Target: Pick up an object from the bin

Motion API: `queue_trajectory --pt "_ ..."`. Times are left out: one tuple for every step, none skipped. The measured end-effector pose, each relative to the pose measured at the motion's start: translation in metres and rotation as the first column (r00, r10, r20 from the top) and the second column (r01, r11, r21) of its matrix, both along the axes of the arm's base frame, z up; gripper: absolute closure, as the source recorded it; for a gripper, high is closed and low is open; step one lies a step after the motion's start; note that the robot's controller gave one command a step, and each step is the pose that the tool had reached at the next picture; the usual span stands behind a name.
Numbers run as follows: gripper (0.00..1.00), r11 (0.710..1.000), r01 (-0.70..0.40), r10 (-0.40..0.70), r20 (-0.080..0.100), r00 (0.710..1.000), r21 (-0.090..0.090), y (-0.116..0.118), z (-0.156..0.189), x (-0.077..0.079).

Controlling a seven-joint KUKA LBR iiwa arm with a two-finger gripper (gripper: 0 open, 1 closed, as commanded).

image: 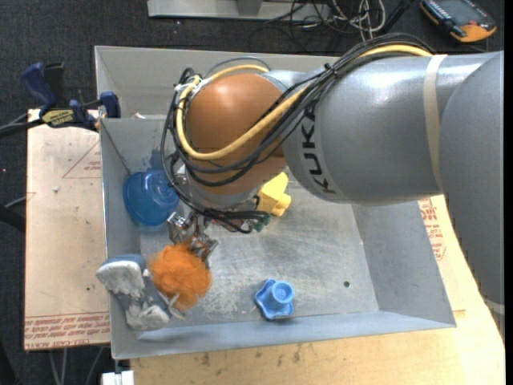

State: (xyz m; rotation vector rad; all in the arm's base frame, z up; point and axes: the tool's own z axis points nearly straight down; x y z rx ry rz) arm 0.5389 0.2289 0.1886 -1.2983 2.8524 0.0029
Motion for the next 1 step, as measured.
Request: queue_trajectory --pt "1.00 0.959 -0.283 0.283 -0.008 0.959 -0.003 -0.0008 0.0396 0.0211"
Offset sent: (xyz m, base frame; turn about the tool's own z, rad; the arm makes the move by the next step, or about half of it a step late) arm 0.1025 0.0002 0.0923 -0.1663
